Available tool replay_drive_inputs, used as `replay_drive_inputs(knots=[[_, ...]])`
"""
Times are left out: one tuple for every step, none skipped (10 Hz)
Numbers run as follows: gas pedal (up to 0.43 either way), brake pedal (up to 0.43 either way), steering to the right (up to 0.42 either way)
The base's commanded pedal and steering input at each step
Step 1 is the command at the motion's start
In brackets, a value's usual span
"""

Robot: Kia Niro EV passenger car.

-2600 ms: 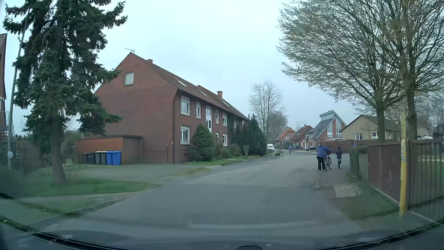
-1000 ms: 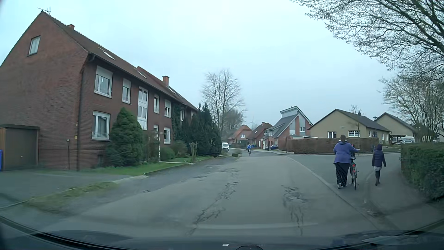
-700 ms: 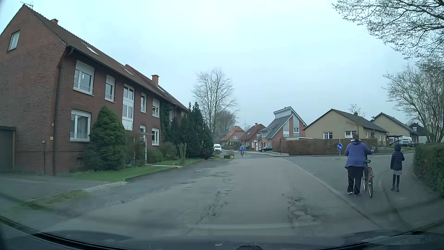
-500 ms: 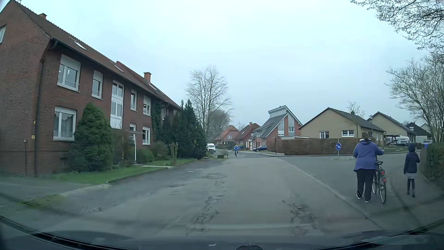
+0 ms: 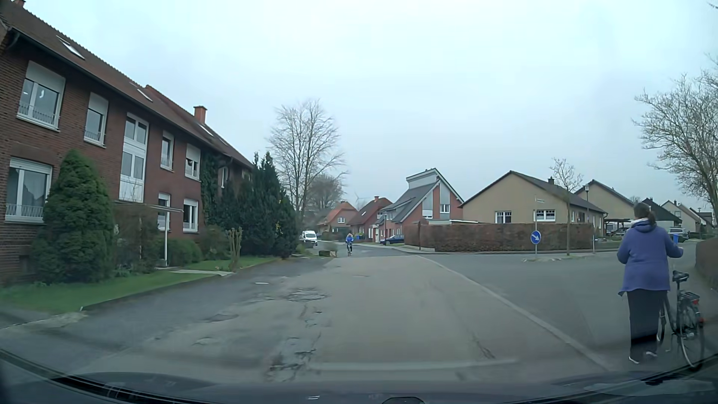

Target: Follow the waypoints while adhering to traffic rules and regulations

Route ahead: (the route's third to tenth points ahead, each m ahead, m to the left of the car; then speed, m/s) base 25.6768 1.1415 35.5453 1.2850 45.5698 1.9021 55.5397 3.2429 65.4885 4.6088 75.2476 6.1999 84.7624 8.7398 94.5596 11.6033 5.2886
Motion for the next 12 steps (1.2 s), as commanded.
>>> replay_drive_inputs(knots=[[0.118,0.0,0.105],[0.118,0.0,0.103],[0.118,0.0,0.099],[0.13,0.0,0.093],[0.138,0.0,0.083],[0.15,0.0,0.07],[0.157,0.0,0.054],[0.169,0.0,0.041],[0.169,0.0,0.025],[0.177,0.0,0.016],[0.177,0.0,0.009],[0.177,0.0,0.003]])
